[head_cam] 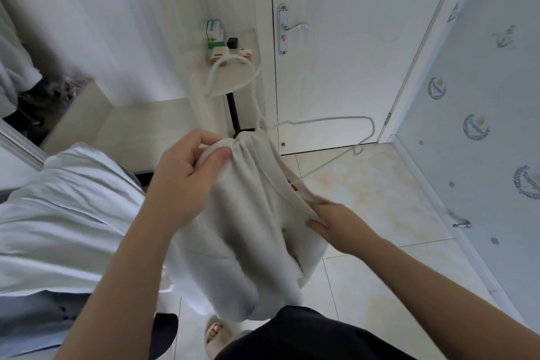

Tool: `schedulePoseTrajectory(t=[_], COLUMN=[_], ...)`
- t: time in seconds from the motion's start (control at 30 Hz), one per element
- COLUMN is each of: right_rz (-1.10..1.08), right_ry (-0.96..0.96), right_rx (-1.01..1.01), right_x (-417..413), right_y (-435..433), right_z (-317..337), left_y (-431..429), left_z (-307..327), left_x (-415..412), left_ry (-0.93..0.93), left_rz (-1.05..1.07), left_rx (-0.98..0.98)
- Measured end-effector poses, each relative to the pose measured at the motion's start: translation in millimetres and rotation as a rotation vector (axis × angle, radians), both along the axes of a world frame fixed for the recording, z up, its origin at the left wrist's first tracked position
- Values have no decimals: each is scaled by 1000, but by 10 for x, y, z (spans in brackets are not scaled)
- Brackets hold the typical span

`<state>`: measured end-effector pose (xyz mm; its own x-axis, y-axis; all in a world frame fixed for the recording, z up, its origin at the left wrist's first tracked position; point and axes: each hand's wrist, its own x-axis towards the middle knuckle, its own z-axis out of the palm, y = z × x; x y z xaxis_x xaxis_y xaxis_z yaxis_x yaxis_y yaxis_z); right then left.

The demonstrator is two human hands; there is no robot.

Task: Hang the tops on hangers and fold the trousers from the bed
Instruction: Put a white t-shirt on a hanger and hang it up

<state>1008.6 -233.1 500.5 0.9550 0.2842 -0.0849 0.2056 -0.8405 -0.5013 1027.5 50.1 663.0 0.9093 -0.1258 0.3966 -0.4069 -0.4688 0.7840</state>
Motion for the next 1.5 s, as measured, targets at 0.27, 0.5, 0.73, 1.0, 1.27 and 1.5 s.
schedulePoseTrajectory(t=[0.27,0.5,0.73,1.0,1.27,1.5], right_rz=[118,97,261,-132,-88,-36], right_ry=[-241,-140,-246,-171,-18,73], right_rx=[-424,-45,323,672,455,443], right_x=[135,198,5,-38,-15,-28], right_y=[-530,-618,116,306,-83,-107], right_z=[62,840,1639,1833,1963,2034], left_y=[446,670,211,282,457,489], left_z=[34,-35,13,-50,-278,-278], left_x=[-1,17,-62,42,88,80], left_ry=[108,260,281,26,9,9], left_rz=[-102,-144,-344,-146,-61,-104], left_rx=[151,279,231,313,358,381])
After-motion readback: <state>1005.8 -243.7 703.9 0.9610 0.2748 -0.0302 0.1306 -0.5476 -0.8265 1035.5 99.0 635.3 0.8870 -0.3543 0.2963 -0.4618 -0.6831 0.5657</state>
